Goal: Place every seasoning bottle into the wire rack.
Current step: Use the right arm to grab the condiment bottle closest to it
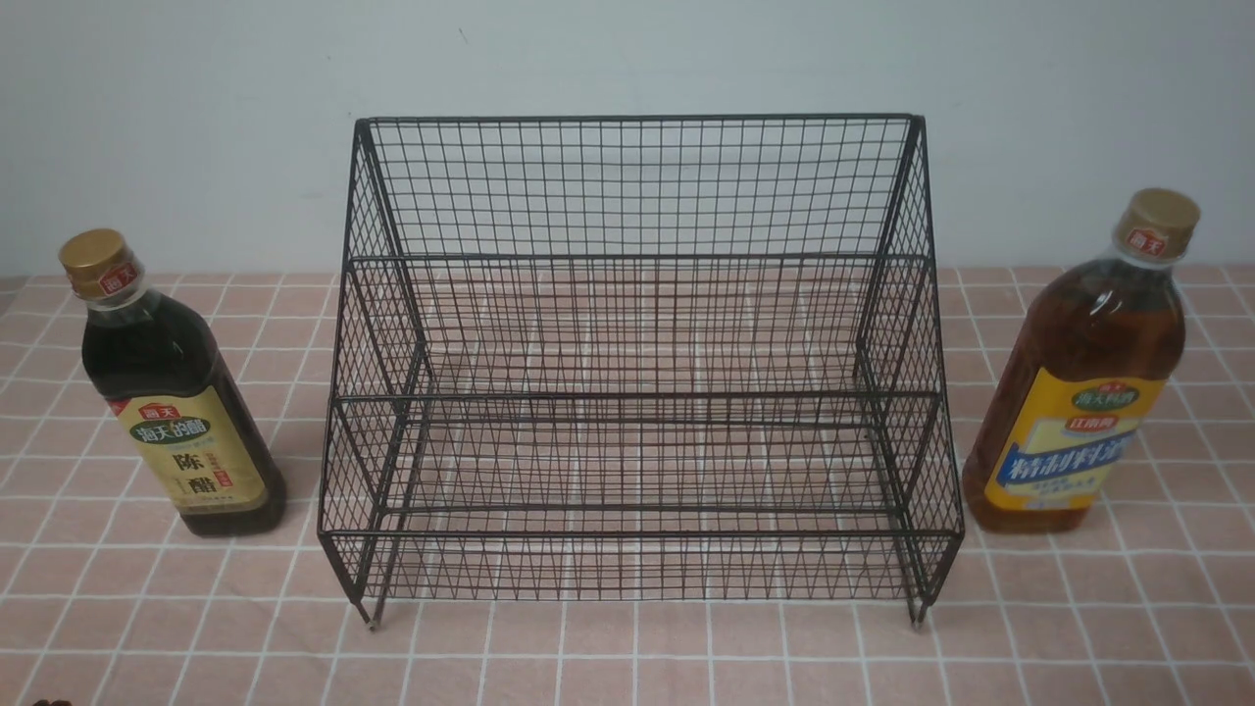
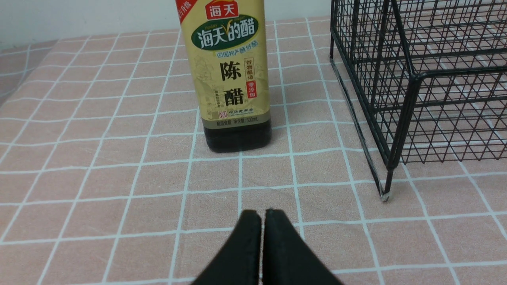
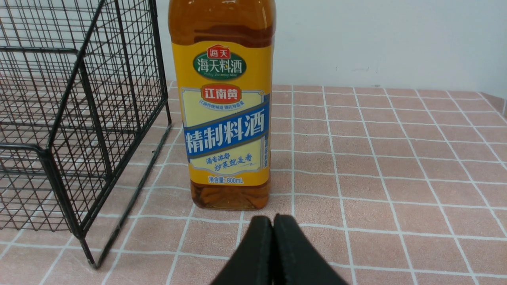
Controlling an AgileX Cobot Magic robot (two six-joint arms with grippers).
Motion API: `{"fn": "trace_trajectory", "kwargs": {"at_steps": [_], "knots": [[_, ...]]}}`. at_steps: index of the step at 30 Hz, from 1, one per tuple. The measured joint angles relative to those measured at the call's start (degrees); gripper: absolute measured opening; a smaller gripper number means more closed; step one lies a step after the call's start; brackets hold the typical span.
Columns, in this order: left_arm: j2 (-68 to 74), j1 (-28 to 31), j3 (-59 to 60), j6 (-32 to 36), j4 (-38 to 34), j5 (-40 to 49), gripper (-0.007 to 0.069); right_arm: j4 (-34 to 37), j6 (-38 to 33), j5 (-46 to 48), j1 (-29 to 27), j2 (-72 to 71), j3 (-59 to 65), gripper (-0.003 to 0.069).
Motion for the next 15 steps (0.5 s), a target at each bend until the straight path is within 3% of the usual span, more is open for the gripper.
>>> {"fn": "trace_trajectory", "kwargs": {"at_steps": [6,9,15], "knots": [[0.0,0.0,0.0,0.0,0.0,0.0,-0.0007,0.35,-0.06,-1.19,0.0,0.0,0.08,-0.0015],[0.0,0.0,0.0,0.0,0.0,0.0,-0.0007,3.0,0.22,-6.28,0.0,0.0,0.28,-0.0015],[0.0,0.0,0.0,0.0,0.0,0.0,-0.0007,15.23,5.13,-23.31,0.0,0.0,0.28,-0.0015]]}}
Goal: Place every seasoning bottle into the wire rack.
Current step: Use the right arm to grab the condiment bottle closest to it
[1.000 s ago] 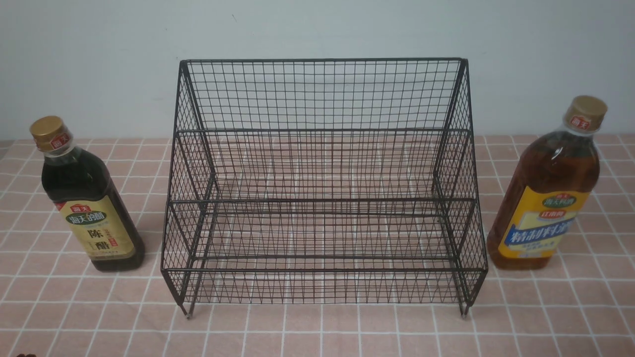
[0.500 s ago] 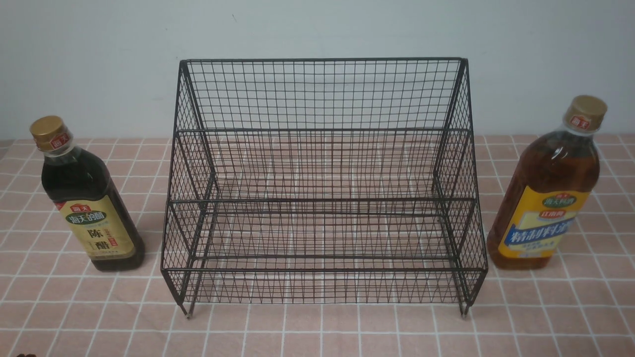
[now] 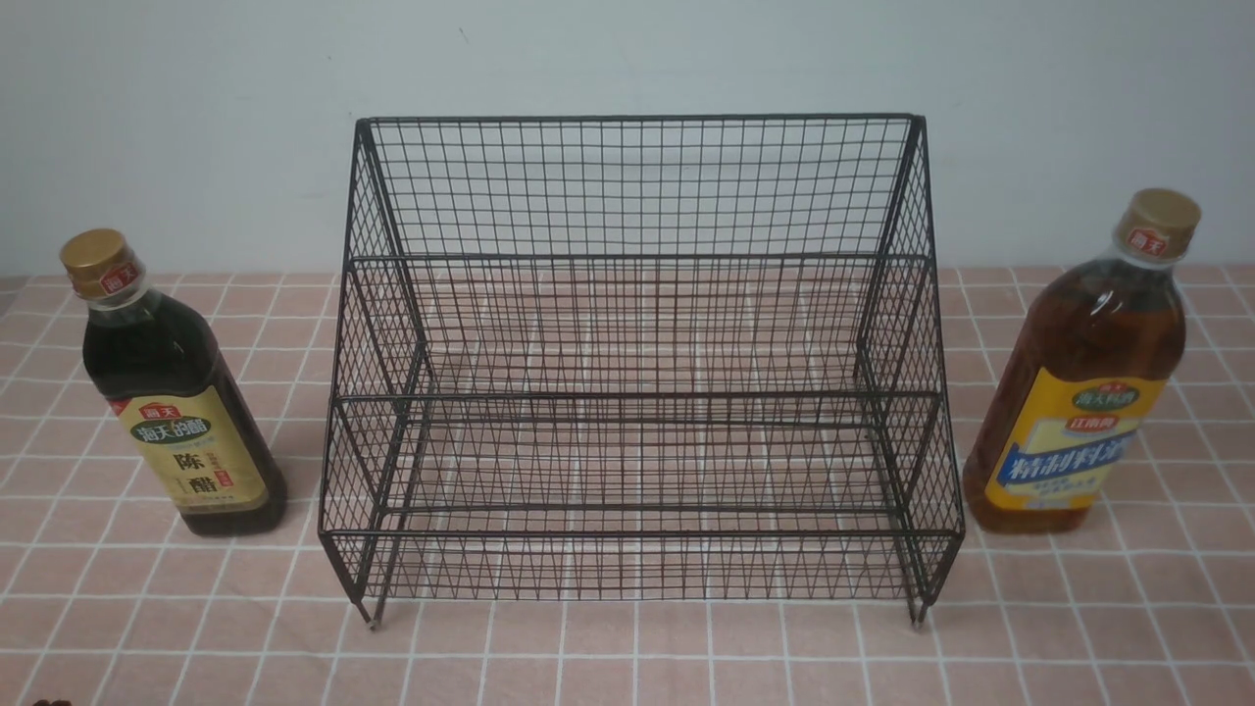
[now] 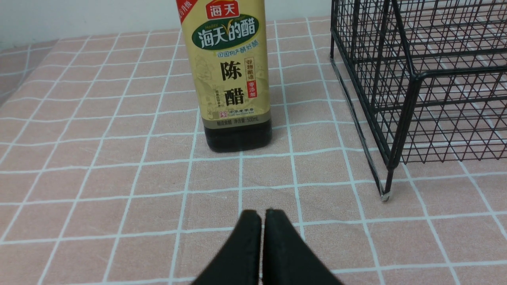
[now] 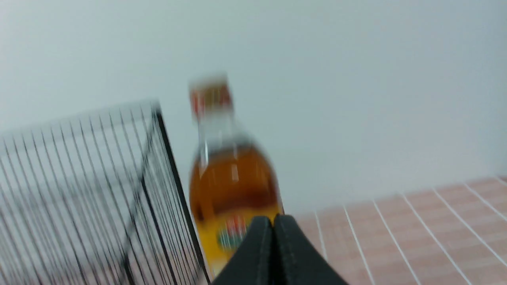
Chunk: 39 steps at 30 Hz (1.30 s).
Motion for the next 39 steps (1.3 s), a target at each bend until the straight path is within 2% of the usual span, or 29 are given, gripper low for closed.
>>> {"fn": "trace_trajectory", "kwargs": {"at_steps": [2,4,14,17,24,29,30,33,34,37,38,39], "knots": [[0.0,0.0,0.0,0.0,0.0,0.0,-0.0007,4.31,0.65,-3.87,0.0,0.0,0.0,-0.0015],[0.0,0.0,0.0,0.0,0.0,0.0,-0.0007,5.76,0.69,-4.76,0.0,0.0,0.0,-0.0015],[0.0,0.0,0.0,0.0,0.0,0.0,-0.0007,6.92,2.5,-8.34,0.0,0.0,-0.63,-0.0015],[0.0,0.0,0.0,0.0,0.0,0.0,-0.0007,3.78,0.75,-8.29,0.0,1.18,-5.82,-0.0015],[0.0,0.0,0.0,0.0,0.0,0.0,-0.0007,-8.66,-1.7,-2.54,0.0,17.83,-19.28,0.0034],[0.0,0.0,0.0,0.0,0.0,0.0,-0.0007,-13.4,-1.75,-1.21,0.0,34.23,-26.52,0.0155],[0.0,0.0,0.0,0.0,0.0,0.0,-0.0007,-13.51,-1.75,-1.31,0.0,34.79,-26.76,0.0161],[0.0,0.0,0.0,0.0,0.0,0.0,-0.0007,-15.23,-1.75,-3.34,0.0,43.99,-31.07,0.0273],[0.0,0.0,0.0,0.0,0.0,0.0,-0.0007,-15.3,-1.75,-3.39,0.0,44.43,-31.07,0.0279],[0.0,0.0,0.0,0.0,0.0,0.0,-0.0007,-15.51,-1.75,-3.89,0.0,51.54,-35.08,0.0387],[0.0,0.0,0.0,0.0,0.0,0.0,-0.0007,-15.53,-1.75,-3.9,0.0,51.86,-35.27,0.0393],[0.0,0.0,0.0,0.0,0.0,0.0,-0.0007,-15.66,-1.52,-4.02,0.0,54.59,-36.74,0.0432]]}}
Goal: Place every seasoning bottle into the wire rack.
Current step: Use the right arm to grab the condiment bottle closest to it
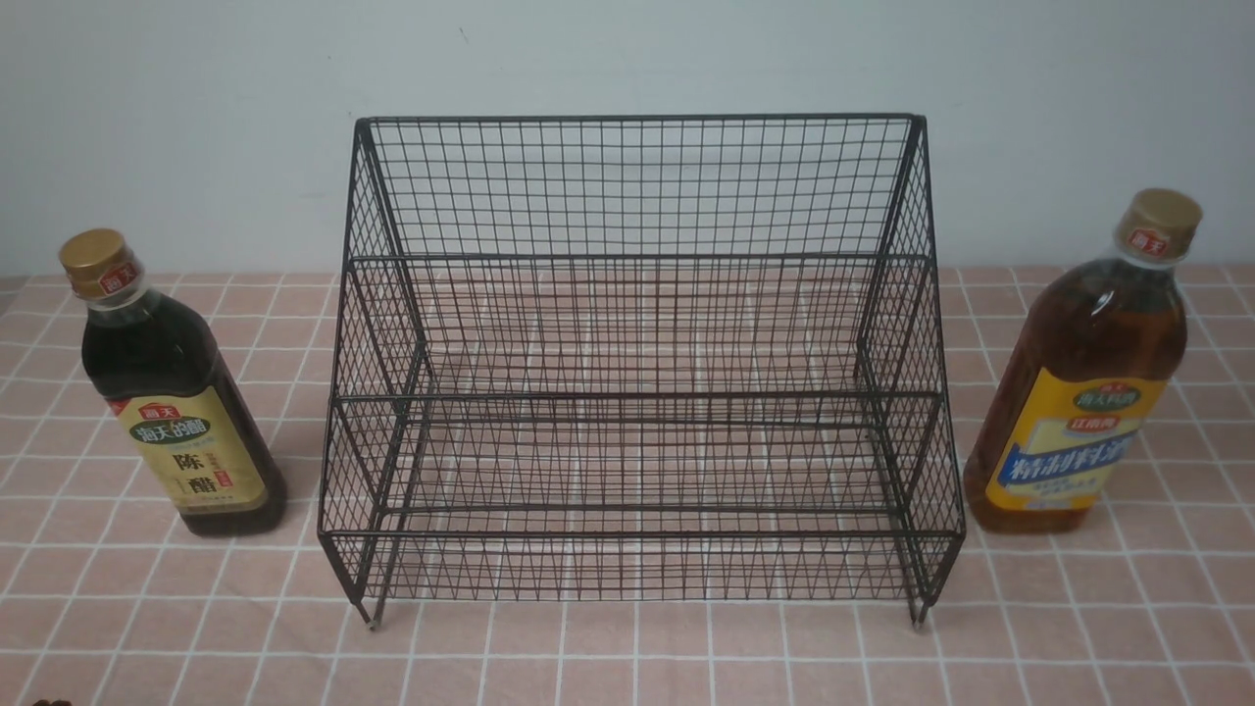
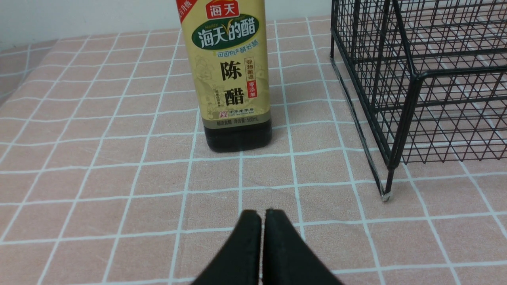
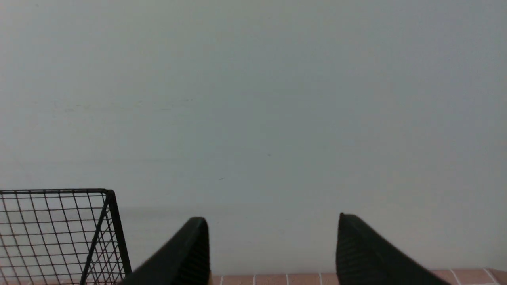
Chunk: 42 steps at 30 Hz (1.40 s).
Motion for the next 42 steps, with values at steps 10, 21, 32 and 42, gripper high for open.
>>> {"fn": "trace_trajectory", "kwargs": {"at_steps": [10,21,32,42], "knots": [[0.0,0.0,0.0,0.0,0.0,0.0,-0.0007,-0.28,0.2,-0.25,6.0,9.85,-6.55,0.0512],[0.0,0.0,0.0,0.0,0.0,0.0,-0.0007,-0.42,-2.21,-2.82,6.86,18.28,-7.38,0.0514],[0.0,0.0,0.0,0.0,0.0,0.0,-0.0007,-0.42,-2.27,-1.77,6.86,23.3,-7.38,0.0391],[0.0,0.0,0.0,0.0,0.0,0.0,-0.0007,-0.7,-6.65,4.83,7.01,18.88,-7.29,0.031]]}}
